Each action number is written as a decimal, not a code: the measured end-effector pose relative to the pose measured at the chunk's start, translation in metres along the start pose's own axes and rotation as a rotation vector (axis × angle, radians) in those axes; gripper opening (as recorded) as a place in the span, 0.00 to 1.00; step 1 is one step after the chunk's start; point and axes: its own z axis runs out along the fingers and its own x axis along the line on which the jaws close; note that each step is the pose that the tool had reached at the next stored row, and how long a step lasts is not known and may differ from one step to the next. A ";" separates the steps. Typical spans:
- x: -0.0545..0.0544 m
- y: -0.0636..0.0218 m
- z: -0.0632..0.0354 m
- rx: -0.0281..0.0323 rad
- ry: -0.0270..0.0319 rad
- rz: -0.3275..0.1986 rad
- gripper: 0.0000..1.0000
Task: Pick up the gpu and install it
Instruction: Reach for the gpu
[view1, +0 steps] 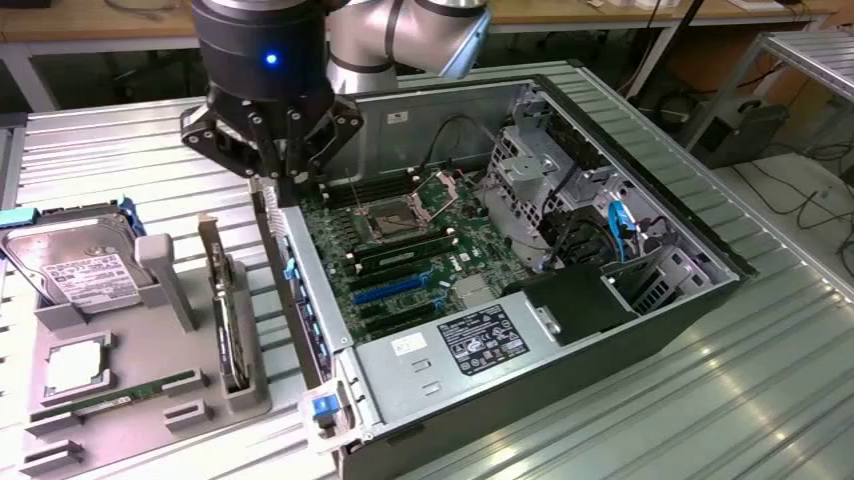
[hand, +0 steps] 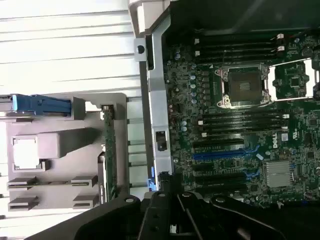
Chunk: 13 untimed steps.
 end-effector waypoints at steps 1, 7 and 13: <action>0.012 -0.0026 0.0020 0.0009 0.0000 0.000 0.11; 0.041 -0.0075 0.0070 0.0037 -0.0003 0.000 0.11; 0.069 -0.0110 0.0131 0.0092 -0.0005 0.000 0.11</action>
